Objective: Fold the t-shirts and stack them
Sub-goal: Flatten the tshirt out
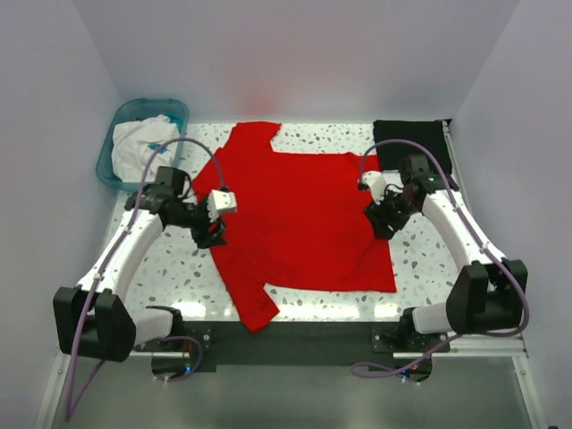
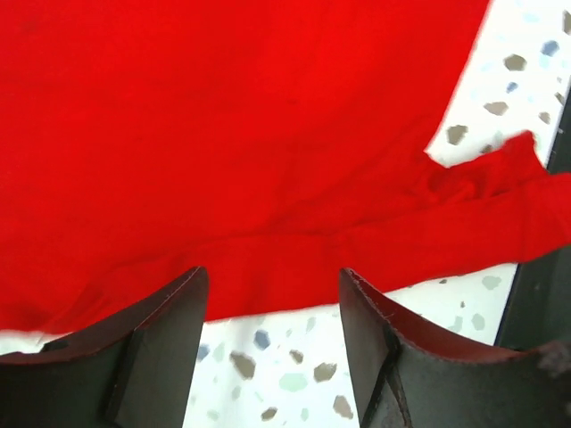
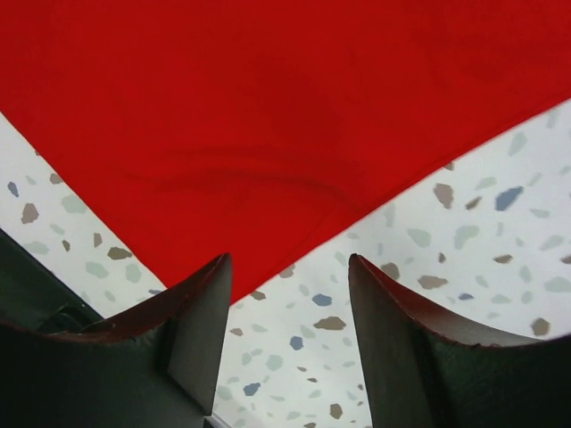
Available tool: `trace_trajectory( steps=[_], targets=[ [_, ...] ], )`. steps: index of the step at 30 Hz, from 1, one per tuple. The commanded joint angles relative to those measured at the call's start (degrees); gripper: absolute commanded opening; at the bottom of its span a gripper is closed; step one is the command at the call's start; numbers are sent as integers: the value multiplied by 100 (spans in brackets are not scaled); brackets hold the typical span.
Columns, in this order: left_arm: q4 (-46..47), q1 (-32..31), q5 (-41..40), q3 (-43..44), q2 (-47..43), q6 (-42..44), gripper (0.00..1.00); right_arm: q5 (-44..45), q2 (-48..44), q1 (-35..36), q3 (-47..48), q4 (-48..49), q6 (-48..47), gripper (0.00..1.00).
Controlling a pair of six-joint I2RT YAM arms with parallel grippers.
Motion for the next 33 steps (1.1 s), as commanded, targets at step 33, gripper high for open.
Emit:
trace_trajectory(
  steps=[33],
  targets=[
    [1029,-329,-3232,1083,2668,-481,64,1803,1952,608,-437,875,998,46]
  ],
)
